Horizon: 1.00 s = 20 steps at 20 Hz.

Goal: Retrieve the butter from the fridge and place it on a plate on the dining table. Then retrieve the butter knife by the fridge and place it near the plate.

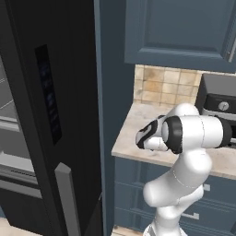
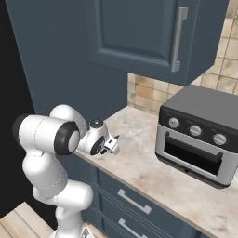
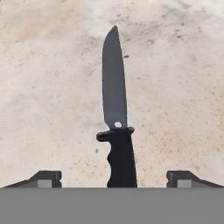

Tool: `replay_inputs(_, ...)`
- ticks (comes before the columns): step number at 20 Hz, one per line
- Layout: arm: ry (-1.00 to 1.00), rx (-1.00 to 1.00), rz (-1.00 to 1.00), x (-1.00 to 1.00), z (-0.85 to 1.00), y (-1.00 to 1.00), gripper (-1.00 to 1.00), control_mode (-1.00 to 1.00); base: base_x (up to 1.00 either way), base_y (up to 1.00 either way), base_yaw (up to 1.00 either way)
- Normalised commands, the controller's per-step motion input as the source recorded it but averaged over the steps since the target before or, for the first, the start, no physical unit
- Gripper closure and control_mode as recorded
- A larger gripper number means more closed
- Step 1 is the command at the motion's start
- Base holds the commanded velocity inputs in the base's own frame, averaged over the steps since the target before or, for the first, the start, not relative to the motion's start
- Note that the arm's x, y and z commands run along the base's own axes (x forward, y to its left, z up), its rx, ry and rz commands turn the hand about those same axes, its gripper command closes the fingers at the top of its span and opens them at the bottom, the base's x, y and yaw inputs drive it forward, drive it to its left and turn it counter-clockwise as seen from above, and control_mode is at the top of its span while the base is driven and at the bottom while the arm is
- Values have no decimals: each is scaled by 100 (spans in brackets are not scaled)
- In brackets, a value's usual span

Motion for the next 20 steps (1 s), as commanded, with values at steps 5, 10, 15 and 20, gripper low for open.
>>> replay_inputs(5,0,0,0,0,-13,0,100,-100,0,0,0)
replay_inputs(10,0,1,0,3,-13,0,100,-100,0,0,0)
replay_inputs(15,0,0,0,9,-5,0,100,-100,0,0,0)
replay_inputs(20,0,0,0,8,-1,0,100,-100,0,0,0)
